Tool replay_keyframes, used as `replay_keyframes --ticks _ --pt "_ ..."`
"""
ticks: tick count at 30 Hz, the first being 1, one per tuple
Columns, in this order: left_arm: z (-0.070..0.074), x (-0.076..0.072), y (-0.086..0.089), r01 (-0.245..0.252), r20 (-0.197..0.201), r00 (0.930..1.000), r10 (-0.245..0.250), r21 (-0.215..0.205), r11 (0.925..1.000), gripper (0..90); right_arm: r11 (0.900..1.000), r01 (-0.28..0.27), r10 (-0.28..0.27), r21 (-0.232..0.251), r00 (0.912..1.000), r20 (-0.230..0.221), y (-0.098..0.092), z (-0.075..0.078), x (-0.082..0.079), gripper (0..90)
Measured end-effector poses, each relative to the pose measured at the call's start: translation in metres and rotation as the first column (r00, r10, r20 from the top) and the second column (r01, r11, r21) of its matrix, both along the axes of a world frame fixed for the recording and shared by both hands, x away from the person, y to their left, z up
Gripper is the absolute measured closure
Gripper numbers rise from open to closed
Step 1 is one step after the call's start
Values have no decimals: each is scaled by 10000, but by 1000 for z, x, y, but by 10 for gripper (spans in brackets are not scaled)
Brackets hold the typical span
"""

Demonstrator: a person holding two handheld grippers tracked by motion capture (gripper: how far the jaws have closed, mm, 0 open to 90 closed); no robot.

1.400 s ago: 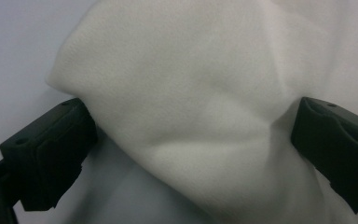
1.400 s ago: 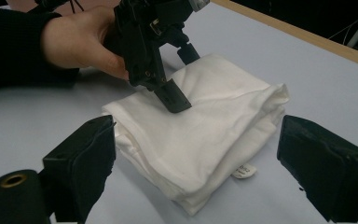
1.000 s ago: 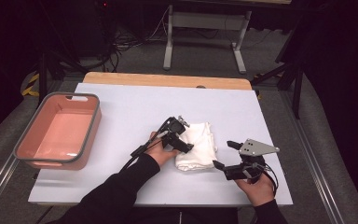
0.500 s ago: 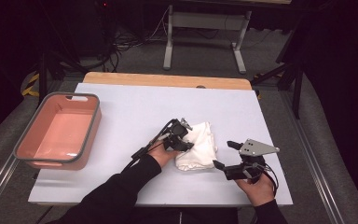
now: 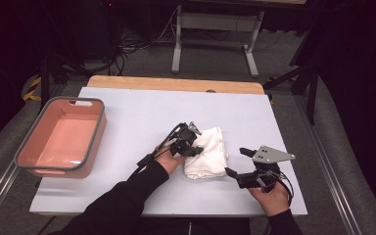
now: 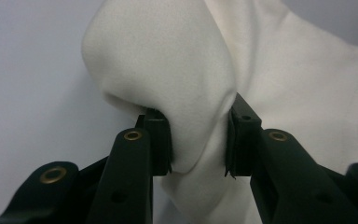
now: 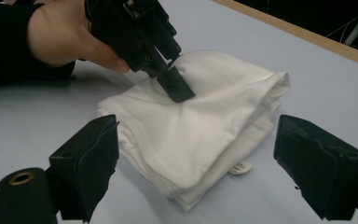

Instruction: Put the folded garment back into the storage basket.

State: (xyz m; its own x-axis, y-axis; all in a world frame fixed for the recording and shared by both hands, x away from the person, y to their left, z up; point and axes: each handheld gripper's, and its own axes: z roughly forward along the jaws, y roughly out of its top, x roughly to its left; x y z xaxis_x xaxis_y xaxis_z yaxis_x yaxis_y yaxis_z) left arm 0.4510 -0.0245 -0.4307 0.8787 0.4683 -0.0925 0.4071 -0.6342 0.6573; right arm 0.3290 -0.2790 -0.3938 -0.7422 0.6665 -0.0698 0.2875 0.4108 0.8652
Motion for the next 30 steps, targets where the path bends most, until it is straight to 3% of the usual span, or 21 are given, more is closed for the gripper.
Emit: replay_keyframes --ticks 6,21,30 --pt "19 -3 6 250 24 9997 -249 -485 9985 689 10000 -16 16 7 10000 3 0 0 -1 149" --pt "50 -12 10 824 654 9949 -766 -899 9925 690 10000 -80 80 37 9999 114 -1 0 0 111" --pt "69 -17 18 1081 1010 9900 -988 -917 9899 690 9996 -265 263 127 9995 169 -3 1 -1 92"
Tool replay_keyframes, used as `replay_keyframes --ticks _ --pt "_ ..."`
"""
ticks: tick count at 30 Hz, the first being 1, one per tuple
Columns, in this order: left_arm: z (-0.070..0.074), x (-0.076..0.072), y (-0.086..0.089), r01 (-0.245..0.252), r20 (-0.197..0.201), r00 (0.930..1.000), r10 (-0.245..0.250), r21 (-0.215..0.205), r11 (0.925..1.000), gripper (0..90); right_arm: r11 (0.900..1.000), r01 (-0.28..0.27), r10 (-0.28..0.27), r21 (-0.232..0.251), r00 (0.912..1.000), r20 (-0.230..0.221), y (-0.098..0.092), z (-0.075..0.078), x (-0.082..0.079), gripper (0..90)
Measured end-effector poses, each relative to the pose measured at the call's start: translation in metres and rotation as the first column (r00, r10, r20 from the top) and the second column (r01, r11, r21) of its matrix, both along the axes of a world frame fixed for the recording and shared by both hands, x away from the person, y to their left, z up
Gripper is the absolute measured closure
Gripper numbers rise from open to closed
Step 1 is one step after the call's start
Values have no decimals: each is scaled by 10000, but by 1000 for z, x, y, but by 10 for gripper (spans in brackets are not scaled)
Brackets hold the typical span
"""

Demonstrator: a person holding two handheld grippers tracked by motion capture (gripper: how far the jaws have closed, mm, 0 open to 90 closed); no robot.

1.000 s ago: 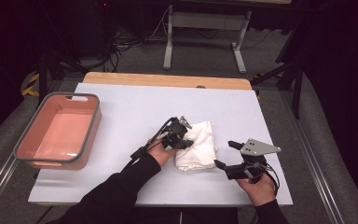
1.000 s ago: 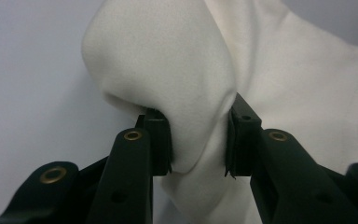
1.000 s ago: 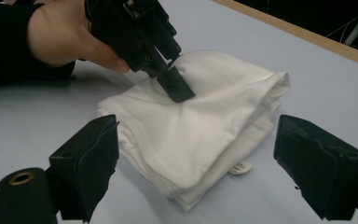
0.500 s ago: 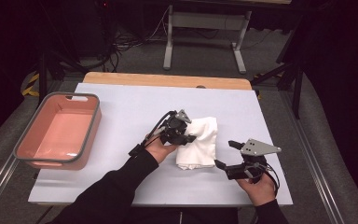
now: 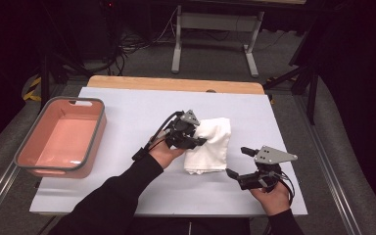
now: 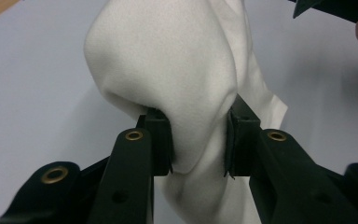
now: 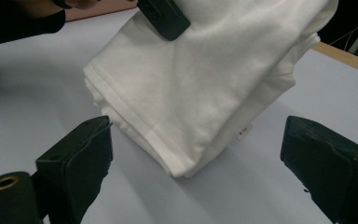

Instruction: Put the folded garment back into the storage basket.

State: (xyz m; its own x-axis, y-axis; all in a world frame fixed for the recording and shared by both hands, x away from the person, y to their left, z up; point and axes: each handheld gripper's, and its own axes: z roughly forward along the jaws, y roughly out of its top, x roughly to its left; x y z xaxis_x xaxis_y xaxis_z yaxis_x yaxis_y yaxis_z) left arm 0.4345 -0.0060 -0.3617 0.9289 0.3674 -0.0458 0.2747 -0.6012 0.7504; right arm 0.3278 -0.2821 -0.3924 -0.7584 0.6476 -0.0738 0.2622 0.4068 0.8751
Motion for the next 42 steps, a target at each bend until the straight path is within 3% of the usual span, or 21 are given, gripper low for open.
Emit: replay_keyframes --ticks 15,20,42 --pt "20 -5 16 78 290 9996 -72 -190 9998 689 9997 -210 212 97 9995 -219 -2 -2 2 44" --pt "25 -6 22 26 401 9992 -17 -226 9997 689 9994 -351 351 6 9994 -74 -2 -1 1 38" --pt "47 -9 84 -691 666 9954 693 -62 9976 688 9975 -704 702 79 9972 259 2 -2 6 3"
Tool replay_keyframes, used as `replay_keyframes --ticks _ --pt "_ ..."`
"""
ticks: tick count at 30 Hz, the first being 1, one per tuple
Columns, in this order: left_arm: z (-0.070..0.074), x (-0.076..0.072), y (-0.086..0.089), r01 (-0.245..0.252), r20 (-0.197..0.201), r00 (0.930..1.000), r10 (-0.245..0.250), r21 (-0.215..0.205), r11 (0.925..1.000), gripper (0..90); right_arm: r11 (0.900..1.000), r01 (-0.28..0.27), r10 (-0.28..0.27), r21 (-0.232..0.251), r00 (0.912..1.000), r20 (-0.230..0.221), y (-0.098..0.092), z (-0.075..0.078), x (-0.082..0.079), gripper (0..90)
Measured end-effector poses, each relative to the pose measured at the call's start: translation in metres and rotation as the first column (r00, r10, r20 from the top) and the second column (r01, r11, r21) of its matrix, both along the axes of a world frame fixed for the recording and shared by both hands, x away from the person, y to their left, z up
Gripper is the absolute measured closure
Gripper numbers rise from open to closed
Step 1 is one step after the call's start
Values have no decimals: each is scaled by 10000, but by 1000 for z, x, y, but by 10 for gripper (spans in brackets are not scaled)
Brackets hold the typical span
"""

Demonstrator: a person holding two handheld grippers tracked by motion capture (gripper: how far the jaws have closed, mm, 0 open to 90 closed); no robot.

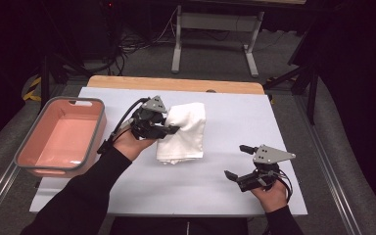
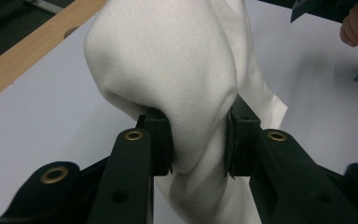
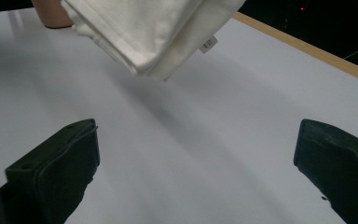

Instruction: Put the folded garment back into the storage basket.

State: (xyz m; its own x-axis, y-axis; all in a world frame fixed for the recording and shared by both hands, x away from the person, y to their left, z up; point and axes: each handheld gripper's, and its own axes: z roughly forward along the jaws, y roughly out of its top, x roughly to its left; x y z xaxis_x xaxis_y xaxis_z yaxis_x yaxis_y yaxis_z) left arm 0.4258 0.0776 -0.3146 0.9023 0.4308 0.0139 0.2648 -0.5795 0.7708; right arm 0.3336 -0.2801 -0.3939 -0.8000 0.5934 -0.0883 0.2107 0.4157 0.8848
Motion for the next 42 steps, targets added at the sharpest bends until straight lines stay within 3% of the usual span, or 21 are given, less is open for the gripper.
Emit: replay_keyframes --ticks 25,42 --pt "11 -2 61 -916 242 9955 913 118 9957 688 10000 -29 30 46 10000 -84 -1 -6 2 0" --pt "22 -5 99 -1531 479 9872 1523 121 9881 687 9983 -73 61 584 9998 203 -3 -15 4 0"
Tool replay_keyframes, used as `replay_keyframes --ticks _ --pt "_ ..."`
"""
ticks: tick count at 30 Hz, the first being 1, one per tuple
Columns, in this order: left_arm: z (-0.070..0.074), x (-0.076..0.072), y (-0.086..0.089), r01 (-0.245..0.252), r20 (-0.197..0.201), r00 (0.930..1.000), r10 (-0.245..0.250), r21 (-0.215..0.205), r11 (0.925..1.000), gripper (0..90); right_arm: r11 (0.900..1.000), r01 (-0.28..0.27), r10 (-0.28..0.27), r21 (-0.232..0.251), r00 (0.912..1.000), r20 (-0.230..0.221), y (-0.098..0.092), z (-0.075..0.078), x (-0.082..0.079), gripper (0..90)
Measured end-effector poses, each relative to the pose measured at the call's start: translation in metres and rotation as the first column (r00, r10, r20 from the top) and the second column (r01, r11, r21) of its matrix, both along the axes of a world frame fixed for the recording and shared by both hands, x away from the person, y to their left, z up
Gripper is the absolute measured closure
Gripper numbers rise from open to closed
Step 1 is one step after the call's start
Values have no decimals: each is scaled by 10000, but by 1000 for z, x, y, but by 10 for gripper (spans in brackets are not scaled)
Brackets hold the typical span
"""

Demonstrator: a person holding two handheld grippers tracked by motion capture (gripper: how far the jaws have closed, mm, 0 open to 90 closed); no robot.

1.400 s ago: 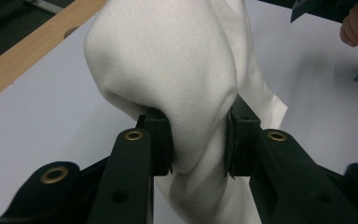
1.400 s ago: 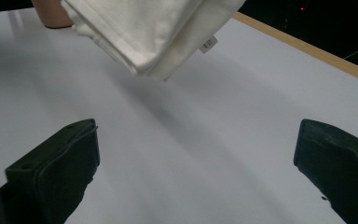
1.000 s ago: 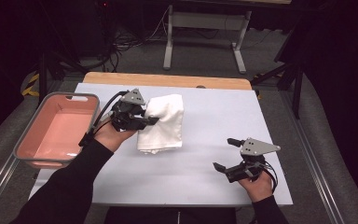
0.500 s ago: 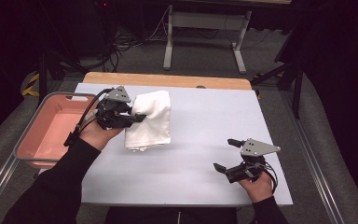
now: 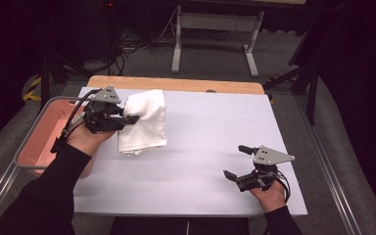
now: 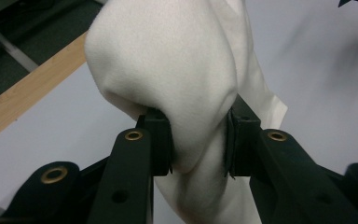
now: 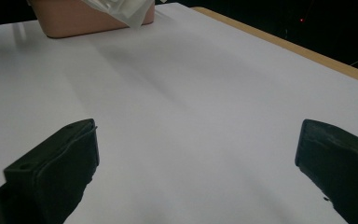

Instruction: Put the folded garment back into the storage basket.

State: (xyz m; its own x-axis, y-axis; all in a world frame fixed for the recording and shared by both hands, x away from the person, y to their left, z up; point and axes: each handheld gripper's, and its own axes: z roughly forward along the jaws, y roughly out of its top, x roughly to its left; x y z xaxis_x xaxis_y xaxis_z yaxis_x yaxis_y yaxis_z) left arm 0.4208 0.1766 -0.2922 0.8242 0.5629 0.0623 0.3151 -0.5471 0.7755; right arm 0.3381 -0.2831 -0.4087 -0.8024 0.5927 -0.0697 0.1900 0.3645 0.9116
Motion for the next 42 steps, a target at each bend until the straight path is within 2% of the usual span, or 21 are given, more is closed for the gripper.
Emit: replay_keyframes --ticks 9,13,17,29,42 --pt "1 1 21 -163 -84 9998 164 41 9999 685 10000 -47 47 -32 9999 -121 0 -3 3 0" --pt "0 1 30 -260 -120 9996 261 25 9997 685 9999 -68 68 74 10000 1 1 -5 3 0" --pt "1 0 37 -365 -70 9993 367 185 9992 685 9997 -102 99 227 9999 138 0 -7 3 0" --pt "5 -4 66 -749 107 9972 746 350 9966 684 9992 -311 307 236 9994 166 3 -10 6 0" --pt "8 -16 103 -1554 174 9878 1548 452 9868 683 9977 -649 644 180 9975 280 12 -11 15 0"
